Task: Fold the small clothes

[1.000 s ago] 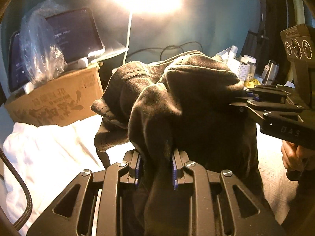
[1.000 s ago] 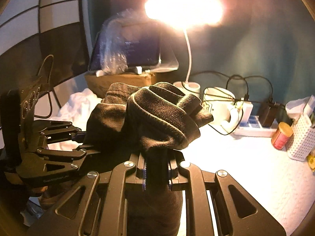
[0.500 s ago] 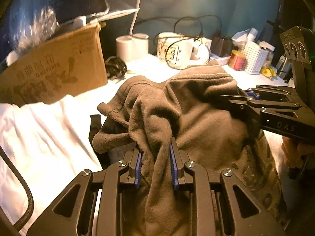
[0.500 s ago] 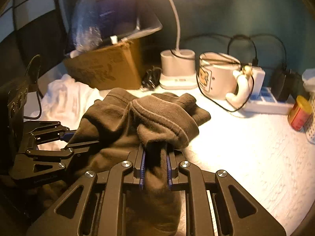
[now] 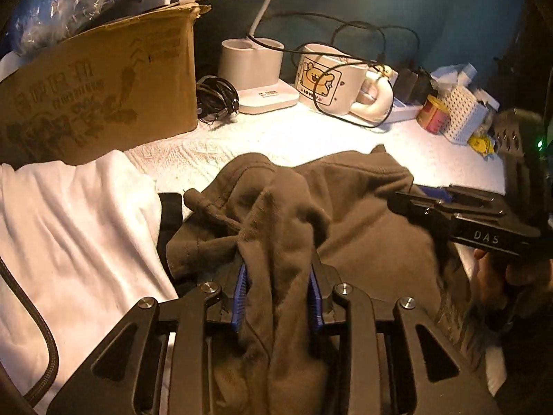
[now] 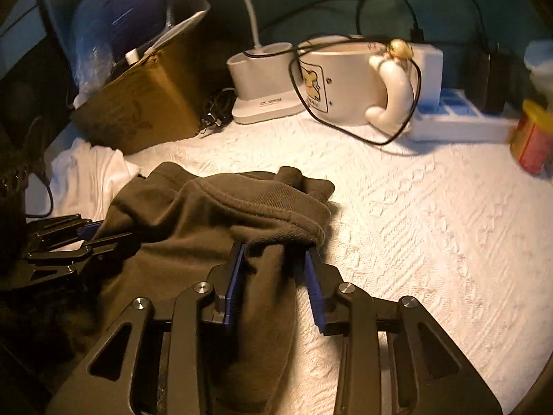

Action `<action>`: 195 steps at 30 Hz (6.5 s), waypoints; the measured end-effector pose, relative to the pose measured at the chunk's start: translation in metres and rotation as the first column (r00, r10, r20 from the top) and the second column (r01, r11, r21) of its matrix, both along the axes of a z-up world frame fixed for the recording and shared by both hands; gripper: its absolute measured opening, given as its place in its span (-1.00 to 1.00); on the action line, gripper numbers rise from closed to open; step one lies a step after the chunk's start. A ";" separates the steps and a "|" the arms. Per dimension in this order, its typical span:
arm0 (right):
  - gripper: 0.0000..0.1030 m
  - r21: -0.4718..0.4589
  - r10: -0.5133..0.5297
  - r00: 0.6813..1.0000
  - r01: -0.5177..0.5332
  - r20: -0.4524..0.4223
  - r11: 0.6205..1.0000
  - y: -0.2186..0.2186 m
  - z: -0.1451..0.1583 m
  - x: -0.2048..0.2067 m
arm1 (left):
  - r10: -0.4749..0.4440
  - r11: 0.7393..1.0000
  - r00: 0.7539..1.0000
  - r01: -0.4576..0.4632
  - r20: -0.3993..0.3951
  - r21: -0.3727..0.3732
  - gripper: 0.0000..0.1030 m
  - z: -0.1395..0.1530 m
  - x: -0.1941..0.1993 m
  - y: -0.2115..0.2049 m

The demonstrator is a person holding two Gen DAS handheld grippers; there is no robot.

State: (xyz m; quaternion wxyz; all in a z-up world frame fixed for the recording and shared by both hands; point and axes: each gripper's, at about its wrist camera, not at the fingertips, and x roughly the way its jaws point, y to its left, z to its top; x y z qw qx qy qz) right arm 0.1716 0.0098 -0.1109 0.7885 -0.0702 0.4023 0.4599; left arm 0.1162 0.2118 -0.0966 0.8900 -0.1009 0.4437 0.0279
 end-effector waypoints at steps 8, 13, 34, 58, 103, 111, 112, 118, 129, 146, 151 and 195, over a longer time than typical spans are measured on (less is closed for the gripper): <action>-0.30 0.047 -0.011 0.998 0.013 -0.057 0.999 0.006 0.005 0.024 | -0.005 0.994 1.000 0.004 0.012 0.111 -0.40 0.004 0.021 0.007; -0.29 0.044 -0.012 0.999 0.014 -0.044 0.999 0.007 0.005 0.027 | 0.018 0.991 1.000 -0.019 0.008 0.131 -0.39 -0.002 0.029 0.018; 0.14 -0.042 -0.146 0.987 0.149 0.070 0.988 -0.026 0.018 0.006 | 0.064 0.981 0.998 -0.067 0.025 0.180 -0.27 0.021 -0.009 0.007; -0.01 0.001 -0.030 1.000 0.030 -0.008 1.000 -0.079 0.002 -0.092 | 0.010 0.990 0.999 -0.005 -0.031 0.144 -0.27 0.011 -0.088 -0.047; -0.75 0.003 0.008 1.000 -0.008 0.006 1.000 -0.119 -0.005 -0.203 | 0.015 0.997 0.999 -0.011 -0.050 0.078 -0.09 -0.002 -0.163 -0.061; -0.74 -0.011 -0.007 1.000 0.007 0.007 1.000 -0.122 -0.005 -0.208 | -0.008 0.994 0.999 0.012 -0.037 0.107 -0.09 0.009 -0.165 -0.072; -0.74 -0.012 -0.007 1.000 0.007 0.005 1.000 -0.123 -0.005 -0.208 | -0.013 0.994 1.000 0.016 -0.026 0.106 -0.09 0.013 -0.164 -0.073; -0.74 -0.018 0.006 1.000 -0.007 -0.029 1.000 -0.124 -0.003 -0.201 | -0.010 0.995 1.000 0.012 -0.018 0.101 -0.09 0.017 -0.150 -0.073; -0.33 -0.006 -0.035 0.999 0.035 -0.012 0.999 -0.125 0.008 -0.171 | 0.003 0.996 0.998 0.002 -0.055 0.095 -0.09 0.007 -0.117 -0.060; -0.33 -0.047 -0.072 0.997 0.073 0.028 0.996 -0.098 0.003 -0.116 | 0.007 0.996 0.999 -0.003 -0.043 0.087 0.00 0.003 -0.089 -0.047; -0.33 -0.047 -0.083 0.996 0.084 0.031 0.995 -0.105 0.007 -0.115 | 0.000 0.997 1.000 0.001 -0.010 0.083 0.01 0.015 -0.087 -0.051; 0.16 0.103 -0.344 0.914 0.329 0.215 0.939 -0.252 0.097 -0.152 | -0.136 0.988 0.952 0.109 0.275 0.111 0.55 0.104 -0.125 -0.163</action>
